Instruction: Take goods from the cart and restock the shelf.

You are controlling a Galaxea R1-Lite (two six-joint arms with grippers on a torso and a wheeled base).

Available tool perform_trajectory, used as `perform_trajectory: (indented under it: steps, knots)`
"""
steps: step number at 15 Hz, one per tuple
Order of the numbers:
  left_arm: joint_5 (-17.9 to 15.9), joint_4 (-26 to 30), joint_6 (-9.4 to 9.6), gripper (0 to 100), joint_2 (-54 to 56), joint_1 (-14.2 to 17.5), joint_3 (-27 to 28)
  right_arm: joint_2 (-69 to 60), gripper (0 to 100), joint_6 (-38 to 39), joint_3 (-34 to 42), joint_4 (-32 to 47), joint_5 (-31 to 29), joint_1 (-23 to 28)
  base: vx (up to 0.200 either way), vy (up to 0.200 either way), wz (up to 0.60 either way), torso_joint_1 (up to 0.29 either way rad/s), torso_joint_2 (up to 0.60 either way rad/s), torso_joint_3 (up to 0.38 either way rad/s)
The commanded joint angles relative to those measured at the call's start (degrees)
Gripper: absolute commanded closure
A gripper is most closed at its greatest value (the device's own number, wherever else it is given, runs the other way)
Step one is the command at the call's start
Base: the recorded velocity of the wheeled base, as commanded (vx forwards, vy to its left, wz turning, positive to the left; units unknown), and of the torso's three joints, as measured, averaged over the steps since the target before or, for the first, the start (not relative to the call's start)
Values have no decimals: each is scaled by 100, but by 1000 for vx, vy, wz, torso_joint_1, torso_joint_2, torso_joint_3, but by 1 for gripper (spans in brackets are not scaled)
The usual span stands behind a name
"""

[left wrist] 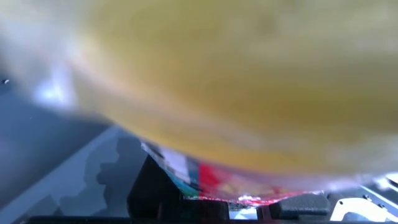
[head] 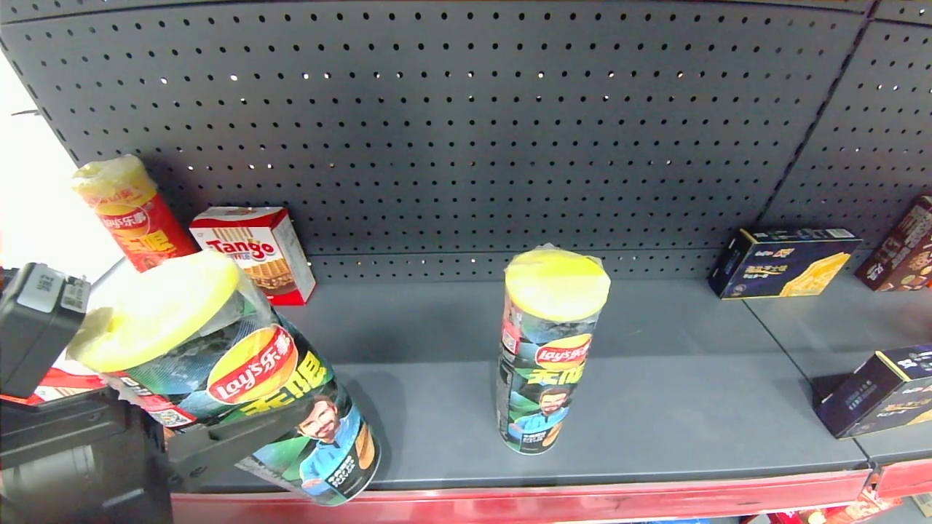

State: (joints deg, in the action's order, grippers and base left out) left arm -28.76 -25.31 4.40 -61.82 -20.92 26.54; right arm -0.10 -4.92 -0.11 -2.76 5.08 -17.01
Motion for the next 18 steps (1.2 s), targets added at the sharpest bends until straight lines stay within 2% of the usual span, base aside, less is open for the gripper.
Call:
perform_trajectory:
  steps: [1,4,8,10,12,13,15,18]
  knots:
    - [2,0,8,100,-14,-53,53,10,0,97,11,100,-78,-4,0,0,0,0,0,0]
    - [-7,43,-1,100,-41,-61,246,10,0,159,11,240,-157,-4,0,0,0,0,0,0]
    - [-315,61,-9,100,-261,-53,580,10,0,440,11,258,-306,-4,0,0,0,0,0,0]
    - [-332,61,-9,100,-410,-53,721,10,0,440,11,258,-306,-4,0,0,0,0,0,0]
    - [-139,35,-9,100,-674,-9,1011,10,0,440,11,258,-306,-4,0,0,0,0,0,0]
    - [-51,52,-9,100,-726,-105,1152,10,0,440,11,258,-306,-4,0,0,0,0,0,0]
    - [-104,79,-45,100,-893,-114,1363,10,0,440,11,258,-306,-4,0,0,0,0,0,0]
    - [-113,105,35,100,-1175,-79,1565,10,0,440,11,258,-306,-4,0,0,0,0,0,0]
